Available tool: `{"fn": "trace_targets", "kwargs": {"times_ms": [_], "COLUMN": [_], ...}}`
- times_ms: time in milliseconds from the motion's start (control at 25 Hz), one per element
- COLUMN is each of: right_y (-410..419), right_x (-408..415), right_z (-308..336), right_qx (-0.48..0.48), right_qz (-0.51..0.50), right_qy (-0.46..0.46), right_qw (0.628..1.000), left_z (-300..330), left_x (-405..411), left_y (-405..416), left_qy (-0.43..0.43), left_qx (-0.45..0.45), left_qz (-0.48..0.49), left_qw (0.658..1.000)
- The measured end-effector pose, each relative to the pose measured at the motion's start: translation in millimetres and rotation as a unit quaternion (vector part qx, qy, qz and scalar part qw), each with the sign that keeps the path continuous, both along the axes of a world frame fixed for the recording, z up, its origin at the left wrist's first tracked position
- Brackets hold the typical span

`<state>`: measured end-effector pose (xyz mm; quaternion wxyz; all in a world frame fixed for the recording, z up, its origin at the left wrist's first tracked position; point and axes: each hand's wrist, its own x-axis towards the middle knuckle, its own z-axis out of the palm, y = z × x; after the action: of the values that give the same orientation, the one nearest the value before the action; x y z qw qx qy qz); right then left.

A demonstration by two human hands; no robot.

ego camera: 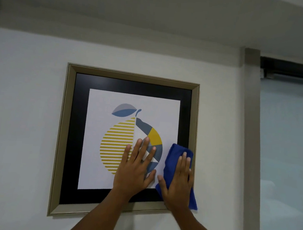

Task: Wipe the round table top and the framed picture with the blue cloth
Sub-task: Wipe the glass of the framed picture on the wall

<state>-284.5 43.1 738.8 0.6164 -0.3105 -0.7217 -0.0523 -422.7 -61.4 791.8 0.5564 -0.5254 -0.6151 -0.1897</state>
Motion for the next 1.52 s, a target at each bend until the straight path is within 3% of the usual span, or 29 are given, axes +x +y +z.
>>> {"fn": "trace_targets", "kwargs": {"times_ms": [160, 360, 440, 600, 760, 840, 1040, 1360, 1520], "right_y": [-2.3, 13.2, 17.2, 17.2, 17.9, 16.6, 12.2, 19.7, 19.5], "right_x": [7.1, 12.5, 8.2, -2.9, -5.3, -6.3, -3.2, 5.3, -3.1], "right_z": [44.6, 177.8, 197.2, 135.7, 17.7, -11.3, 23.7, 212.0, 169.6], "right_qx": [0.025, 0.075, 0.088, 0.104, 0.091, 0.076, 0.081, 0.105, 0.102], "right_qz": [0.014, 0.004, -0.004, 0.044, 0.045, 0.028, 0.048, 0.068, 0.072], "right_qy": [-0.022, 0.013, 0.043, 0.132, 0.080, 0.054, 0.043, 0.055, 0.088], "right_qw": [0.999, 0.997, 0.995, 0.985, 0.992, 0.995, 0.995, 0.991, 0.988], "left_z": [2.1, 0.7, 0.2, 0.2, 0.2, 0.4, 0.2, -0.3, -0.9], "left_x": [0.1, -1.6, -2.0, -2.2, -0.7, 0.2, 1.4, -1.0, -2.5], "left_y": [-0.7, 1.4, 1.9, 1.7, 2.0, 0.2, -2.0, 0.9, 2.4], "left_qy": [0.001, 0.004, 0.005, 0.011, 0.009, 0.003, 0.003, 0.012, 0.014], "left_qx": [-0.001, -0.002, 0.001, 0.005, 0.004, -0.008, -0.005, 0.005, 0.007], "left_qz": [-0.004, -0.005, -0.008, -0.013, -0.010, -0.003, -0.009, -0.012, -0.010], "left_qw": [1.000, 1.000, 1.000, 1.000, 1.000, 1.000, 1.000, 1.000, 1.000]}}
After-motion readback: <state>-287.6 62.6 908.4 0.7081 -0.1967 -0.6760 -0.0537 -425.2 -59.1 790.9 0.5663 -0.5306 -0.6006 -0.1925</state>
